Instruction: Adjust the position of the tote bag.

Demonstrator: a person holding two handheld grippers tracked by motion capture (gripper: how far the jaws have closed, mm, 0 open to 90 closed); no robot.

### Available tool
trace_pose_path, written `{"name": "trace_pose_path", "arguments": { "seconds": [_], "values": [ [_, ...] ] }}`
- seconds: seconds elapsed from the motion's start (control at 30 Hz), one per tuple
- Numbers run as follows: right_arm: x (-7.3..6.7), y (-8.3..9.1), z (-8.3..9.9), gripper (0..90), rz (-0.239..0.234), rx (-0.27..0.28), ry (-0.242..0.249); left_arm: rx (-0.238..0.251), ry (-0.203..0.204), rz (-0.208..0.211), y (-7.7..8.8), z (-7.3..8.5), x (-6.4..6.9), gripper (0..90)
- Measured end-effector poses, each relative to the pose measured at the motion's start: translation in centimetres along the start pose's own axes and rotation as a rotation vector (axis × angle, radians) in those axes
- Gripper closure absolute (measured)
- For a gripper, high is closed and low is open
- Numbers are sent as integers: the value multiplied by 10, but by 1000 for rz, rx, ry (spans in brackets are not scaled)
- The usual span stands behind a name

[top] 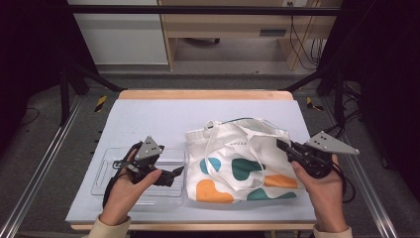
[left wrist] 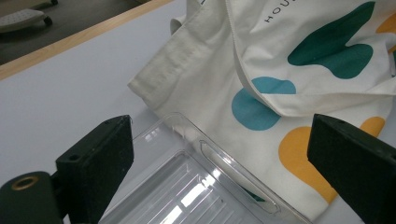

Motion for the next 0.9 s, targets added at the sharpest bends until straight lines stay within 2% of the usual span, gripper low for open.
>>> {"name": "trace_pose_path", "arguments": {
  "seconds": [0.2, 0.23, 0.33, 0.5, 0.73, 0.9],
  "values": [
    [-13, 8, 14, 828, -41, -10, 22, 9, -31, 4, -8, -13, 4, 74],
    [-15, 9, 17, 828, -49, -15, 28, 10, -47, 7, -13, -19, 6, 74],
    [-18, 11, 23, 828, -64, -31, 42, 10, -57, 3, -20, -25, 7, 74],
    [-26, 19, 41, 828, -115, -41, 45, -3, -83, 8, -37, -42, 10, 78],
    [-29, 22, 55, 828, -145, -57, 37, -18, -105, 8, -52, -57, 13, 82],
    [-29, 23, 63, 827, -163, -71, 28, -27, -121, 25, -67, -65, 17, 86]
  ]
}}
Point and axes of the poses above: each handheld gripper's, and its own axes: y roughly backward along the jaws, z roughly out of its underside, x roughly to its right, the point moved 6 cm from there along -y, roughly forward along the jaws, and after that the axes turned 1 degree about -y, right-handed, at the moved point
